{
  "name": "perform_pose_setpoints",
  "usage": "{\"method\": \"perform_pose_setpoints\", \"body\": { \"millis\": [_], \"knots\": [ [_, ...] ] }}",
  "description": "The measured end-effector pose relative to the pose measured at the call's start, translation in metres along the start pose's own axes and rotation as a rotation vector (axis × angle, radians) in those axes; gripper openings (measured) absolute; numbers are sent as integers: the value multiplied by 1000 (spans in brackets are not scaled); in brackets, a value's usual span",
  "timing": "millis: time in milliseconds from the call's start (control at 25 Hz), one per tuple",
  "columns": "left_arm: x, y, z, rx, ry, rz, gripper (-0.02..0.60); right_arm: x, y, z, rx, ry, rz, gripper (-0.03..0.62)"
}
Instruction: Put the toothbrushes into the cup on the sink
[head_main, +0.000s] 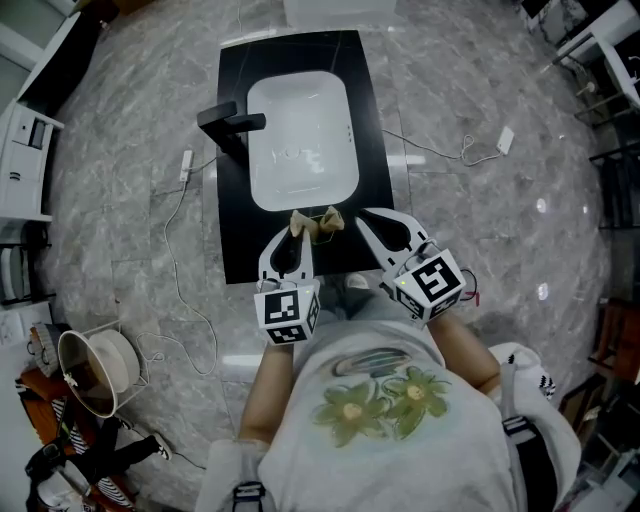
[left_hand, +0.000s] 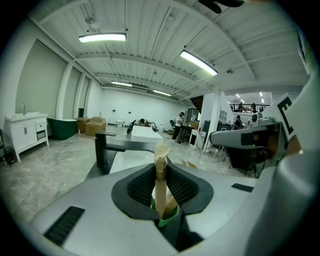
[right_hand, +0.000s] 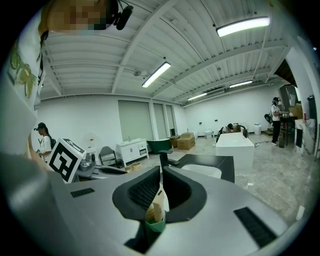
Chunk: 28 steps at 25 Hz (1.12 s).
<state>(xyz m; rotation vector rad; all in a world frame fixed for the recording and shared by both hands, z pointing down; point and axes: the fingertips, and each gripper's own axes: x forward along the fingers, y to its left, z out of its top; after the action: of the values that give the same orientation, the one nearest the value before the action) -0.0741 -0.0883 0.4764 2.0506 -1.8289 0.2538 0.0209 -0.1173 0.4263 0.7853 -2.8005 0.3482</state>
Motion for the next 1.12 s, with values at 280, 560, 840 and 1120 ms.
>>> {"method": "perform_pose_setpoints", "body": {
  "millis": [280,560,840,1120],
  "knots": [
    [4,2,-10,33,24,7,83,3,2,-2,2,10,8,51],
    [10,2,-21,57,56,13,83,3,2,-3,1,15,15,51],
    [15,0,-29,72,82,14,83,3,1,-5,4,20,18,51],
    [19,1,-36,85,98,9,83,5,1,-8,4,28,20,51]
  ]
}}
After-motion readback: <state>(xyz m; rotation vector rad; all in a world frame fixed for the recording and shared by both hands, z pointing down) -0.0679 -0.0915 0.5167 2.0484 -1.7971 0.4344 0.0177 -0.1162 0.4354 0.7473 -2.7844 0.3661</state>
